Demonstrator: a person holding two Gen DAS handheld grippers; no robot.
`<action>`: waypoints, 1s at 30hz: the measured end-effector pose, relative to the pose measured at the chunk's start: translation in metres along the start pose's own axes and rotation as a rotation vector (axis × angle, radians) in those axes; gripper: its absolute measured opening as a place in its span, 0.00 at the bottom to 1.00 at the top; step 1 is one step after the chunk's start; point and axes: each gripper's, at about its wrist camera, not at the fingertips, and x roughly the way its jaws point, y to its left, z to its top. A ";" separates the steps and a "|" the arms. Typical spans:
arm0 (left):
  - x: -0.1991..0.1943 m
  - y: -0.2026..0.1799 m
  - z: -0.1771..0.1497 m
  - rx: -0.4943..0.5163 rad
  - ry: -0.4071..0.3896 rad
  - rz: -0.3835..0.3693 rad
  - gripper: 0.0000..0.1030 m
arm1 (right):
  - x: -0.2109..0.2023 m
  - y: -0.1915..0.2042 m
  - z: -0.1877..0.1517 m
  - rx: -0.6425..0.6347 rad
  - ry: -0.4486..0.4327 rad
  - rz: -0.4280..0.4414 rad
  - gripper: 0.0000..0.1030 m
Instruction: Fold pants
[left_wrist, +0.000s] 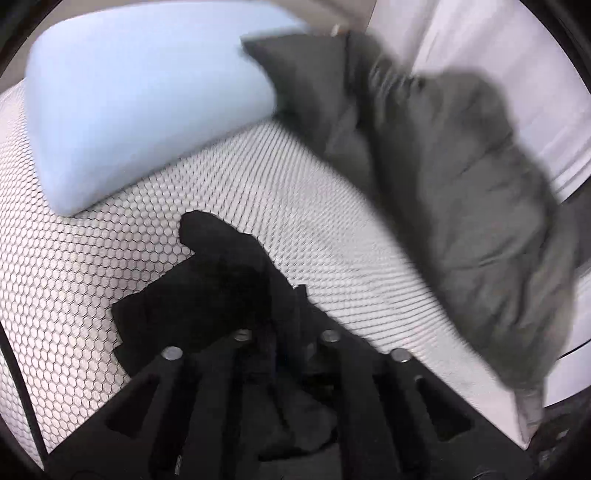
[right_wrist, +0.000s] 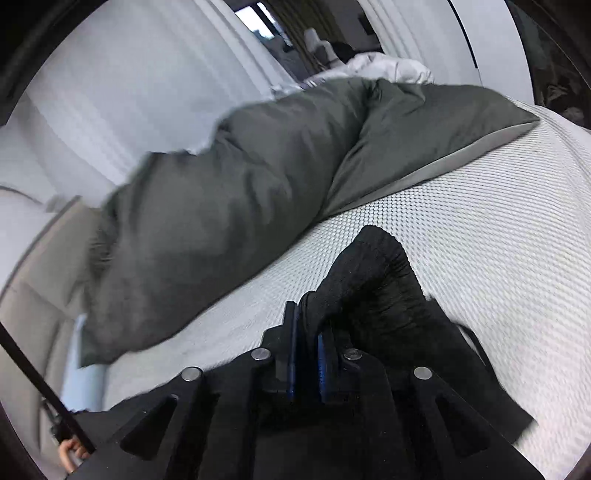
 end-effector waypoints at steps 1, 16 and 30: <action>0.002 0.000 0.001 -0.017 0.003 -0.035 0.23 | 0.016 0.001 0.002 0.003 0.015 -0.046 0.24; -0.099 0.032 -0.134 0.047 -0.075 -0.253 0.99 | -0.091 -0.022 -0.135 0.026 -0.119 0.163 1.00; -0.039 0.025 -0.218 -0.017 0.201 -0.400 0.74 | -0.067 -0.069 -0.179 0.209 0.046 0.358 1.00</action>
